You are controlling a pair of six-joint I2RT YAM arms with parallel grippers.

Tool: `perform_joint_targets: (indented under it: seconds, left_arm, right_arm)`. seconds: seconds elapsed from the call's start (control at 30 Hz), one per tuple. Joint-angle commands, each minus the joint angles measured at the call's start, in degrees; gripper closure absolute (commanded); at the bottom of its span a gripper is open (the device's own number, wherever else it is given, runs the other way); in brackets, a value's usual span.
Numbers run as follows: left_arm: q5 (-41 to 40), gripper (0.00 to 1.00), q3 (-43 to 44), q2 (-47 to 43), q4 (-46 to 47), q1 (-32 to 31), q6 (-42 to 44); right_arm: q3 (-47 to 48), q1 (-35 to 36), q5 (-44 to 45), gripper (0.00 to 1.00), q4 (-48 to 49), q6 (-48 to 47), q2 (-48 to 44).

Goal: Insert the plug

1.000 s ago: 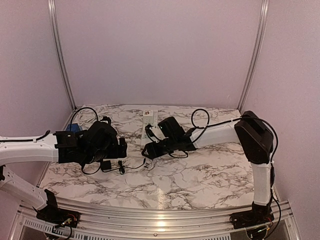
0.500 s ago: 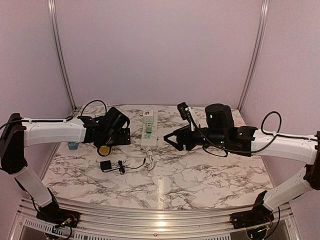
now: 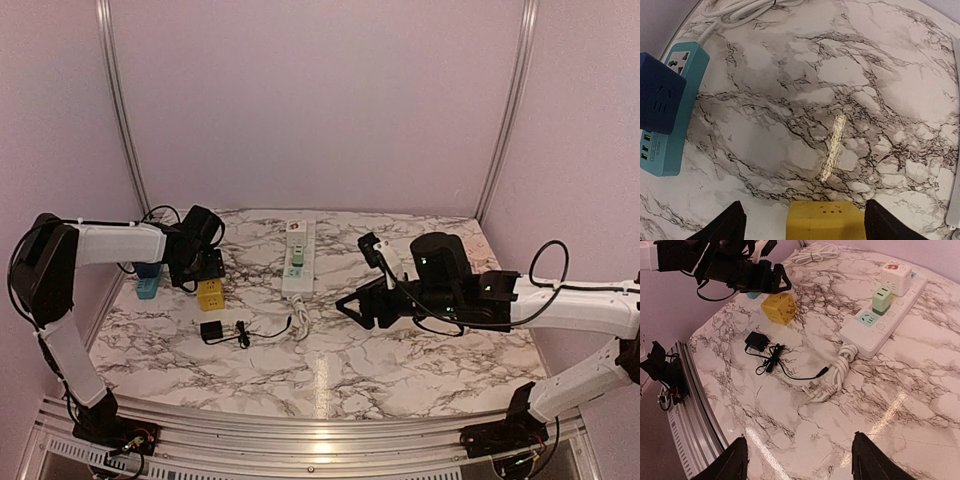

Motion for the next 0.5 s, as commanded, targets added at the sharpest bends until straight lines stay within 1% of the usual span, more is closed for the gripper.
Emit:
perform_joint_targets:
  seconds: [0.0,0.03,0.2,0.27,0.3,0.37,0.47]
  left_arm:
    - [4.30,0.20,0.28,1.36,1.54,0.39,0.19]
    - [4.79,0.21,0.05,1.63,1.88,0.32,0.20]
    - [6.99,0.34,-1.29,2.50,3.68,0.16,0.46]
    - [7.46,0.37,-2.58,2.29,4.34,-0.15,0.34]
    - [7.69,0.39,-3.16,2.08,4.55,-0.40,0.25]
    - [8.06,0.41,-4.51,1.46,5.26,-1.05,-0.08]
    - [8.33,0.48,-6.77,0.14,6.28,-2.67,-0.69]
  right_arm:
    - [0.71,0.75,1.80,0.33,-1.56,0.46,-1.38]
    - [0.72,0.82,1.90,0.33,-1.61,0.45,-1.47]
    - [0.75,0.92,1.91,0.33,-1.40,0.40,-1.38]
    - [1.08,0.95,1.99,0.33,-1.64,0.24,-1.29]
    - [1.21,0.98,2.08,0.33,-1.74,0.06,-1.32]
    - [1.74,1.01,2.24,0.33,-2.02,-0.16,-1.20]
    - [2.32,1.02,2.48,0.33,-2.31,-0.41,-1.15]
